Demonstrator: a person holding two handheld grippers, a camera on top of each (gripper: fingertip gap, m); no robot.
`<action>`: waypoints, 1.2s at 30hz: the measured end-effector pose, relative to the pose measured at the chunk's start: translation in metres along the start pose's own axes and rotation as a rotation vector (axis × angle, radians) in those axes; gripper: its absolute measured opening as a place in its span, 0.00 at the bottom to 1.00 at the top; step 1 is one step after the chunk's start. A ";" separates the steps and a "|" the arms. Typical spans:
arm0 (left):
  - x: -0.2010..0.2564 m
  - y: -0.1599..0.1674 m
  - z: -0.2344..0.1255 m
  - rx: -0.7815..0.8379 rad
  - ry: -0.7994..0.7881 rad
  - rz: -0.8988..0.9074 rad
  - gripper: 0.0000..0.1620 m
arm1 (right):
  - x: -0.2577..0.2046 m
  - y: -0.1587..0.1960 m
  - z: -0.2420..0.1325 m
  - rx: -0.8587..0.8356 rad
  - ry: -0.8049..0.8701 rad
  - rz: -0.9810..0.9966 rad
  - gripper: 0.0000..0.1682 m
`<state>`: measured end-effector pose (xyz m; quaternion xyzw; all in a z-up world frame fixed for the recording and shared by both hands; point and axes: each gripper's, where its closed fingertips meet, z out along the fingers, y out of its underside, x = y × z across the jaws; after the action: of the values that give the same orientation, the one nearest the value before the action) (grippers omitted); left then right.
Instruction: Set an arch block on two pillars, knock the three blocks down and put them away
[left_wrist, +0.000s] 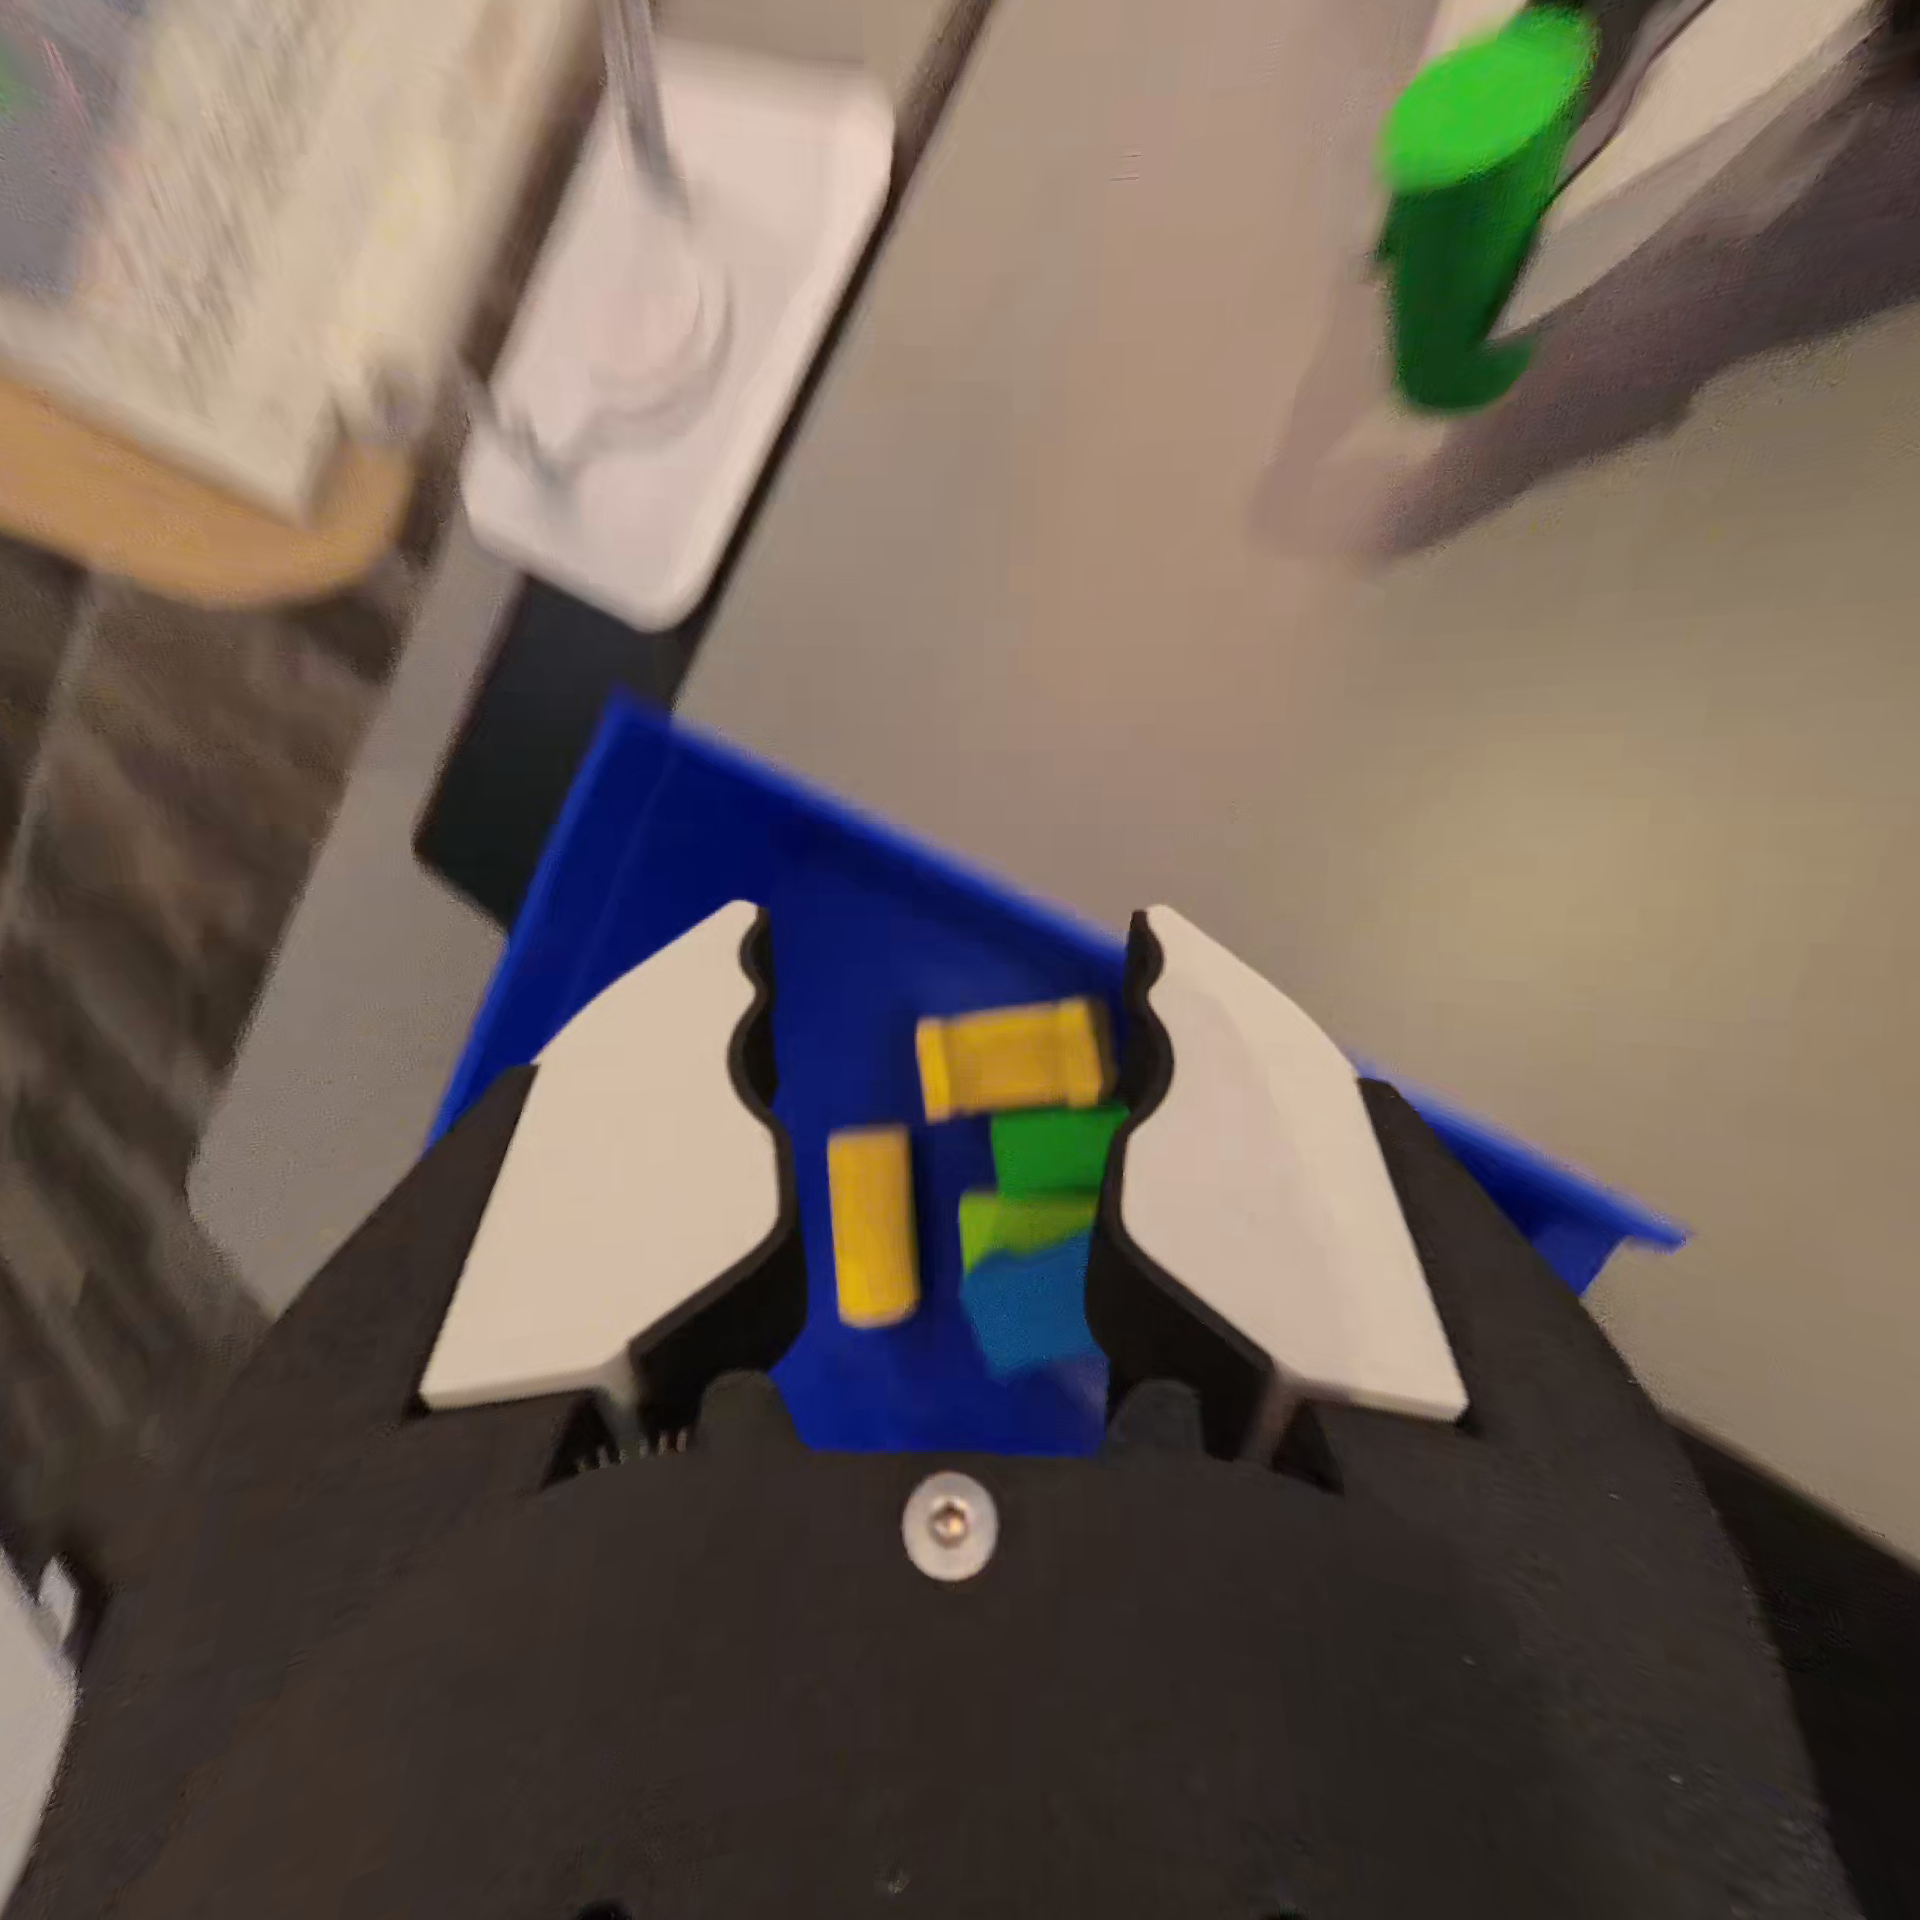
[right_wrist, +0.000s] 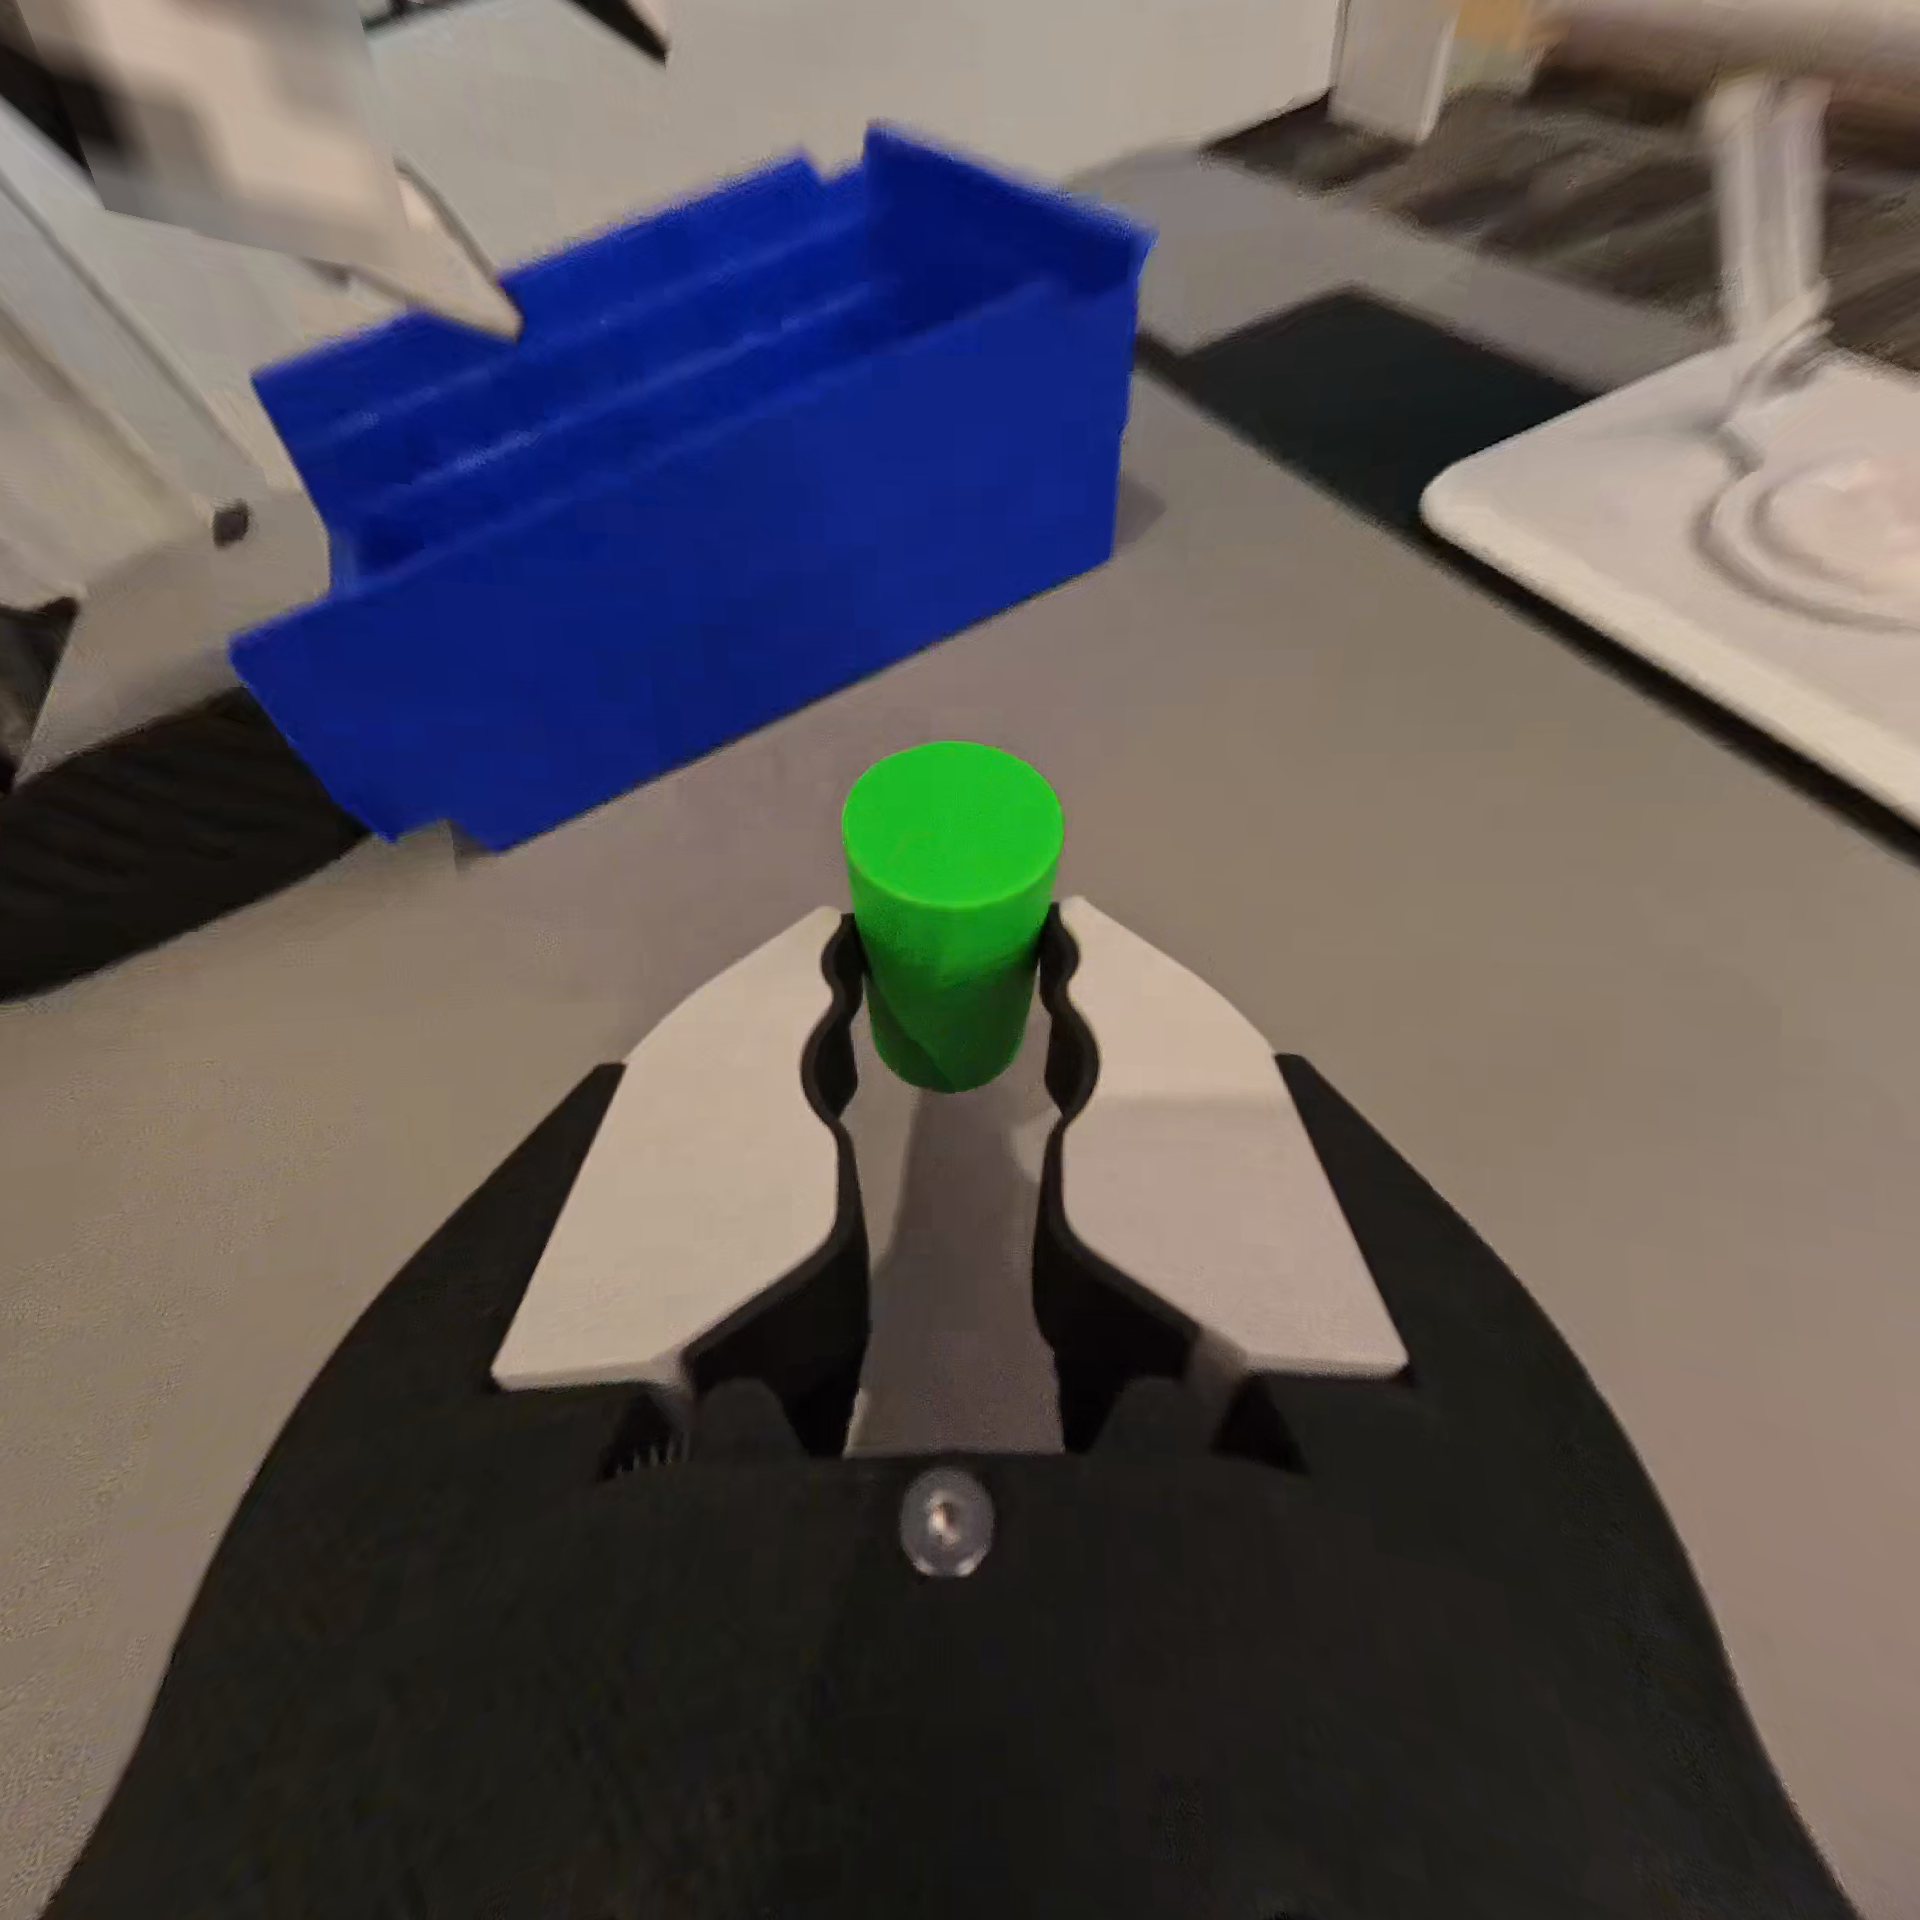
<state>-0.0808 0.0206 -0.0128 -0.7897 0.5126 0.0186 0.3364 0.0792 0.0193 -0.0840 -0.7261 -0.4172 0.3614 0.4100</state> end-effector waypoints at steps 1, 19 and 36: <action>-0.011 0.025 0.007 -0.100 -0.020 -0.030 0.41 | -0.002 0.006 0.009 -0.024 -0.022 -0.002 0.20; -0.033 0.175 0.068 -0.672 0.083 -0.156 0.26 | 0.009 0.041 0.040 -0.181 -0.013 -0.171 0.21; 0.021 -0.041 -0.030 0.299 0.210 -0.128 0.20 | -0.086 -0.110 -0.063 0.503 -0.046 -0.331 0.35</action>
<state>-0.0465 -0.0026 0.0239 -0.7596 0.4906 -0.1617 0.3951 0.0666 -0.0421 0.0560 -0.5157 -0.4365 0.3979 0.6207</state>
